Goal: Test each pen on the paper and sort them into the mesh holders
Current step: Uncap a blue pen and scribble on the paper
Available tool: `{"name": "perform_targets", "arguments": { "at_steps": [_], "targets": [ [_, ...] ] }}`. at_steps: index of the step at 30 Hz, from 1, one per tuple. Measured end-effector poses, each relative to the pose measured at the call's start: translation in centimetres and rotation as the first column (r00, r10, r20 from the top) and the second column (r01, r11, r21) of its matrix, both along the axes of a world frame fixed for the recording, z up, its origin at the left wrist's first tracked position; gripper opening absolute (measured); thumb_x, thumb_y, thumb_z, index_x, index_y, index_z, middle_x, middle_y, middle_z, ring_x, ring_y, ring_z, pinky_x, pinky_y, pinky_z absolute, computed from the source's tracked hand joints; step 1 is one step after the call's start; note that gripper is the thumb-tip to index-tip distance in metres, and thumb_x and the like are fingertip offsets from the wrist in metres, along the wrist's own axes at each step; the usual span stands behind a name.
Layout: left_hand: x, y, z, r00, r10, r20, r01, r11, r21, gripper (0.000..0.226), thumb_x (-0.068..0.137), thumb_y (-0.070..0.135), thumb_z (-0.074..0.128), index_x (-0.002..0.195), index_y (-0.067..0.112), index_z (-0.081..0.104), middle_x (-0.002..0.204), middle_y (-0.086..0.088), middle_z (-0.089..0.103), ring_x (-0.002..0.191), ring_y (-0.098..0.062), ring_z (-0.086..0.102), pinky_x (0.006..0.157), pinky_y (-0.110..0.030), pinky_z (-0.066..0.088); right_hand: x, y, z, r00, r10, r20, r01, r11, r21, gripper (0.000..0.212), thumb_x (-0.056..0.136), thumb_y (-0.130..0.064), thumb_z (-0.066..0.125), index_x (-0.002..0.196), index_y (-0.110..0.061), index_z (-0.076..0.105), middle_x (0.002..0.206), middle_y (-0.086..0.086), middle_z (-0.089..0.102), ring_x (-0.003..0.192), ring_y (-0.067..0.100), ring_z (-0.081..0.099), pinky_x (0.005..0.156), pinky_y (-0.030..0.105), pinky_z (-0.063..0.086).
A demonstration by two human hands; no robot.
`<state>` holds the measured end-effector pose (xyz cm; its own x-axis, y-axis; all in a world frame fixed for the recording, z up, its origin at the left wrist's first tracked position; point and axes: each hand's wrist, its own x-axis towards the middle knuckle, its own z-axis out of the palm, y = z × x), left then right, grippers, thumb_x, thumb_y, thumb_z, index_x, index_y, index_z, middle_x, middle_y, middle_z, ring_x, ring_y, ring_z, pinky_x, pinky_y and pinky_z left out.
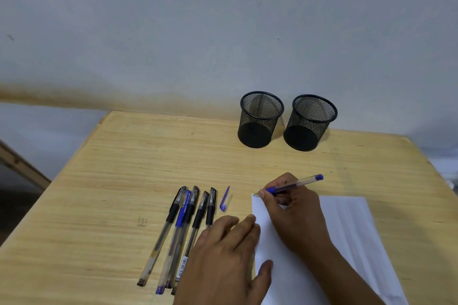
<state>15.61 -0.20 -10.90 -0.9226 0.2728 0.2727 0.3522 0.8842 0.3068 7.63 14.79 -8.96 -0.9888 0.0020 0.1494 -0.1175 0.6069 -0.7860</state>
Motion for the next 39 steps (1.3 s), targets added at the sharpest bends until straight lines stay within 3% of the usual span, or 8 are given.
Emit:
{"name": "perform_targets", "arguments": {
  "at_steps": [5, 16, 27, 34, 39],
  "targets": [
    [-0.03, 0.08, -0.10, 1.000, 0.002, -0.003, -0.002, 1.000, 0.009, 0.056, 0.067, 0.062, 0.063, 0.111, 0.028, 0.073, 0.123, 0.018, 0.066, 0.105, -0.012, 0.063, 0.076, -0.034, 0.056, 0.00, 0.02, 0.06, 1.000, -0.011, 0.012, 0.011, 1.000, 0.013, 0.017, 0.084, -0.023, 0.075, 0.078, -0.028, 0.060, 0.065, -0.018, 0.064, 0.065, 0.003, 0.065, 0.059, 0.006, 0.046],
    [-0.02, 0.07, -0.28, 1.000, 0.003, -0.018, -0.002, 1.000, 0.018, 0.056, 0.066, 0.062, 0.063, 0.110, 0.029, 0.073, 0.124, 0.019, 0.066, 0.106, -0.012, 0.063, 0.076, -0.033, 0.055, 0.02, 0.01, -0.26, 1.000, -0.023, -0.005, 0.023, 1.000, -0.003, 0.012, 0.084, -0.020, 0.074, 0.081, -0.021, 0.063, 0.069, -0.011, 0.068, 0.067, 0.007, 0.067, 0.066, 0.014, 0.050],
    [-0.07, -0.02, -0.22, 1.000, 0.001, -0.028, 0.000, 0.999, 0.032, 0.056, 0.066, 0.062, 0.063, 0.109, 0.028, 0.074, 0.122, 0.019, 0.067, 0.104, -0.011, 0.063, 0.076, -0.033, 0.057, 0.06, -0.24, -0.28, 0.999, -0.026, -0.020, 0.027, 0.999, 0.033, 0.016, 0.083, -0.022, 0.075, 0.080, -0.024, 0.059, 0.064, -0.018, 0.060, 0.064, 0.004, 0.064, 0.060, 0.005, 0.043],
    [-0.10, -0.05, -0.26, 0.999, -0.005, -0.036, 0.006, 1.000, 0.031, 0.055, 0.066, 0.062, 0.063, 0.108, 0.028, 0.074, 0.122, 0.018, 0.067, 0.103, -0.012, 0.064, 0.073, -0.034, 0.058, -0.09, 0.07, -0.25, 0.997, -0.075, -0.020, 0.075, 0.997, 0.015, 0.012, 0.085, -0.024, 0.074, 0.082, -0.020, 0.063, 0.066, -0.013, 0.065, 0.065, 0.002, 0.064, 0.057, 0.005, 0.044],
    [-0.07, 0.06, -0.43, 1.000, 0.004, -0.029, -0.003, 0.999, 0.049, 0.056, 0.063, 0.062, 0.064, 0.108, 0.029, 0.074, 0.121, 0.019, 0.067, 0.102, -0.012, 0.064, 0.076, -0.032, 0.055, -0.09, -0.07, -0.28, 0.997, -0.061, -0.043, 0.061, 0.998, 0.003, 0.011, 0.084, -0.020, 0.074, 0.080, -0.020, 0.064, 0.062, -0.014, 0.064, 0.078, -0.004, 0.063, 0.065, 0.004, 0.046]
  ]
}}
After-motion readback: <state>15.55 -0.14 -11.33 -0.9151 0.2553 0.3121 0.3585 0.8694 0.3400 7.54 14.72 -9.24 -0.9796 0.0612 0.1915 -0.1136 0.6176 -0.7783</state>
